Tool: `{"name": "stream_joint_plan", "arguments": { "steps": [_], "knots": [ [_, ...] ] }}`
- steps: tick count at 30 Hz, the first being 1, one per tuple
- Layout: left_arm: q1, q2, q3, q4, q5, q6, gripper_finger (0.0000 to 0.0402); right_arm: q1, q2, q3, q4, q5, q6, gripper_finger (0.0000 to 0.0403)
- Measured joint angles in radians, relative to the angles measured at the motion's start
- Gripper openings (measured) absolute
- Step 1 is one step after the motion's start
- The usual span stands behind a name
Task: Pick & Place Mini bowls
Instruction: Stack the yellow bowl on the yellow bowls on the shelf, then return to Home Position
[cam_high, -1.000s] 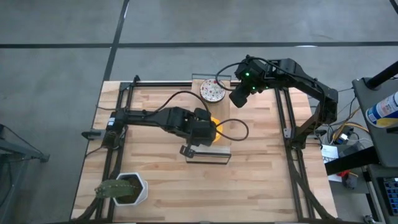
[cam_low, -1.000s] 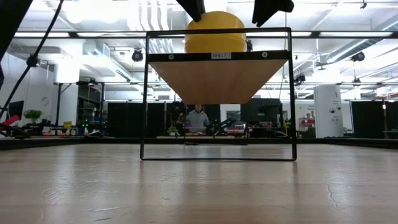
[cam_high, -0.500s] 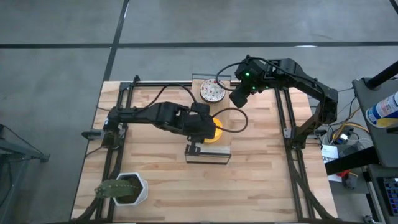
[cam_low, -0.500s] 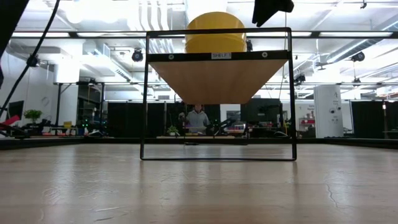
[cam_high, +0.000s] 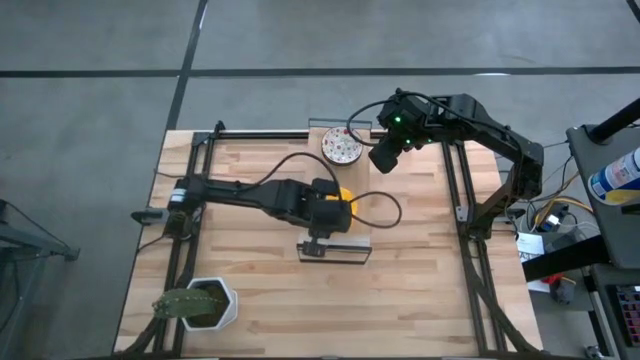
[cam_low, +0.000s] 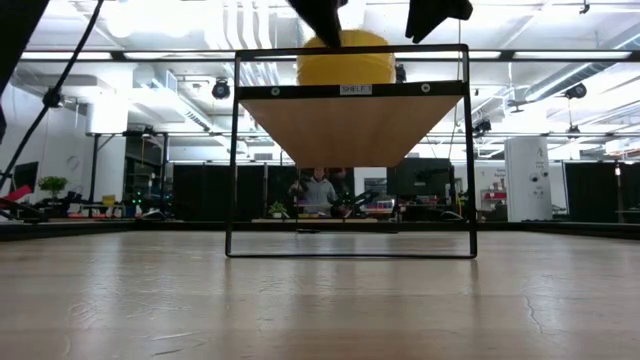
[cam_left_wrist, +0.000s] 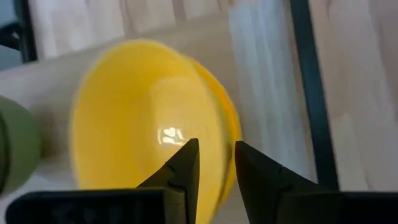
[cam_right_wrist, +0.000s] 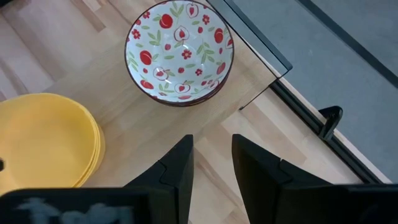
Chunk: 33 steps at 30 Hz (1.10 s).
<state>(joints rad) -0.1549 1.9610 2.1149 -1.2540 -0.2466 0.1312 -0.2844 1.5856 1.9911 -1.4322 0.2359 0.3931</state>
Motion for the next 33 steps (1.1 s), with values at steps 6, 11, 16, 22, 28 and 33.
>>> {"name": "stream_joint_plan", "arguments": {
  "steps": [6, 11, 16, 22, 28, 33],
  "knots": [
    [-0.008, -0.001, 0.011, -0.002, -0.008, 0.006, 0.0096, 0.000, 0.000, 0.000, 0.000, 0.000, 0.000, 0.0105],
    [-0.013, -0.002, 0.090, -0.015, -0.010, 0.009, 0.0096, 0.000, 0.000, 0.000, 0.000, 0.000, 0.000, 0.0105],
    [-0.013, -0.019, 0.169, -0.049, -0.017, -0.015, 0.0096, 0.000, 0.000, 0.000, -0.015, -0.002, 0.005, 0.0105],
    [-0.001, -0.081, 0.165, -0.058, -0.016, -0.076, 0.0066, 0.001, -0.001, -0.043, -0.048, -0.016, 0.049, 0.0097],
    [0.023, -0.146, 0.136, -0.062, 0.010, -0.127, 0.0006, 0.006, -0.014, -0.116, -0.012, -0.053, 0.044, 0.0019],
    [0.053, -0.243, 0.036, 0.047, 0.082, -0.183, 0.0001, 0.024, -0.075, -0.200, 0.202, -0.112, -0.016, 0.0009]
  ]
}}
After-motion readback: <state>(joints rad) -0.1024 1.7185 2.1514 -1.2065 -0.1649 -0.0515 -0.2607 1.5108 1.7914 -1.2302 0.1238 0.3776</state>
